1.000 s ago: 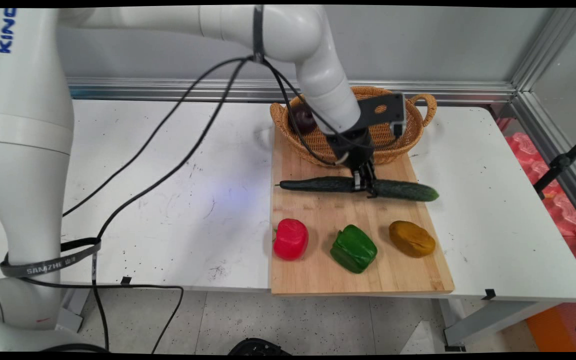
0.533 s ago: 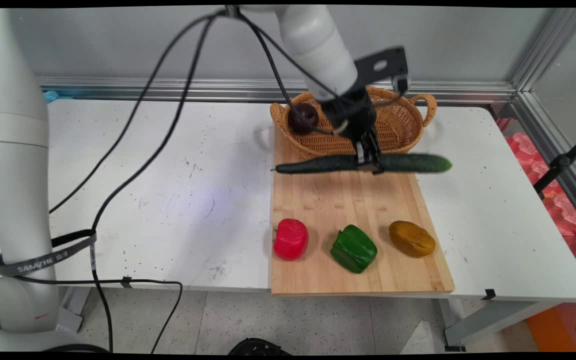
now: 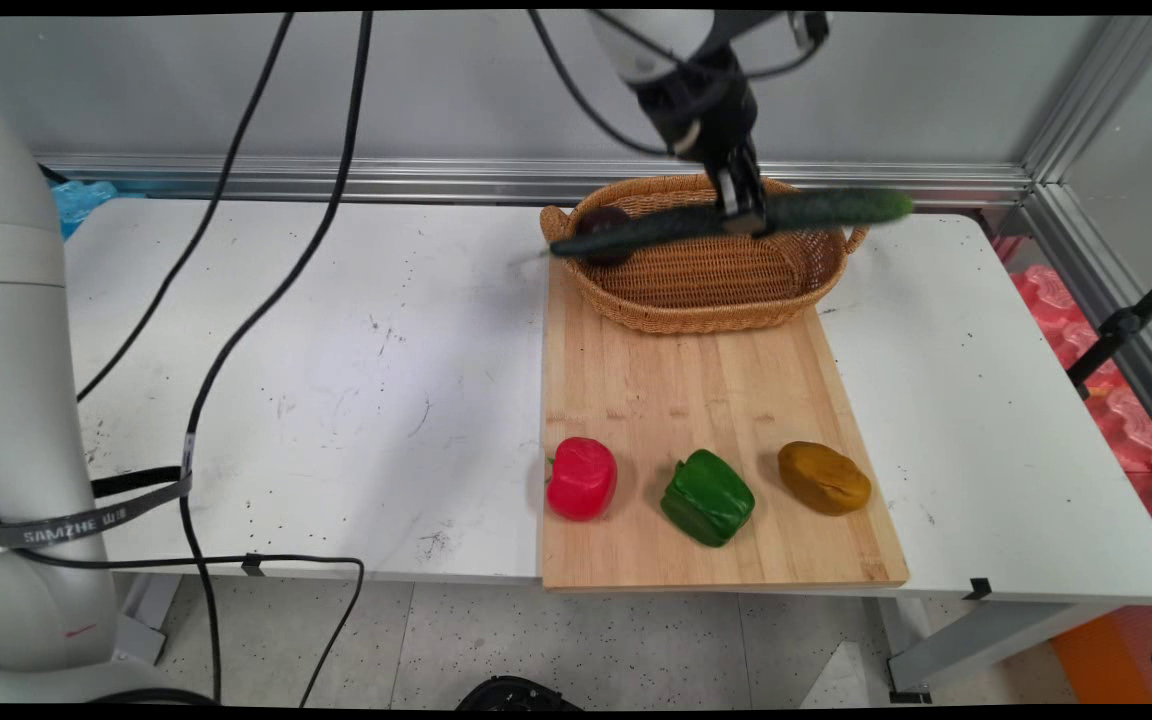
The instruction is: Place the picked object in the vegetable basket
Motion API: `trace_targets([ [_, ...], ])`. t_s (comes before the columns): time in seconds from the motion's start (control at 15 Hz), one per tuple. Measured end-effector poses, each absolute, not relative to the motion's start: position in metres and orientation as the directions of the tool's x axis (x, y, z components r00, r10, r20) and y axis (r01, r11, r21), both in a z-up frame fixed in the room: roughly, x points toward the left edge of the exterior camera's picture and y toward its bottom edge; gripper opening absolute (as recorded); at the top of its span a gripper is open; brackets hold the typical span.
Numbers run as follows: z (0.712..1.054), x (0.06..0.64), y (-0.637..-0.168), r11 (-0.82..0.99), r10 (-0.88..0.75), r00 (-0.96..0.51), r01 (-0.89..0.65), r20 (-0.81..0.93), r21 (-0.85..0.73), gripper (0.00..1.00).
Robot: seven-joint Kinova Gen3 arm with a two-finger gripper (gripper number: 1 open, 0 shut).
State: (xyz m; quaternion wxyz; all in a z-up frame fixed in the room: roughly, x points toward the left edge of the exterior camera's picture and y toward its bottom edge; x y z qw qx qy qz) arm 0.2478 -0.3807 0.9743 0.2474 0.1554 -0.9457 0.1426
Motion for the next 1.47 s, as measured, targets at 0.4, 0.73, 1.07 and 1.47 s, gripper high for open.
trace_targets([
  [0.4,0.983,0.261,-0.435,0.889,-0.188,-0.843,-0.363,0.503,-0.277,0.00],
  [0.73,0.969,0.275,-0.480,0.887,-0.145,-0.883,-0.317,0.447,-0.337,0.00],
  [1.07,0.944,0.285,-0.516,0.895,-0.096,-0.928,-0.238,0.360,-0.377,0.00],
  [1.47,0.913,0.285,-0.540,0.906,-0.080,-0.954,-0.190,0.290,-0.377,0.00],
])
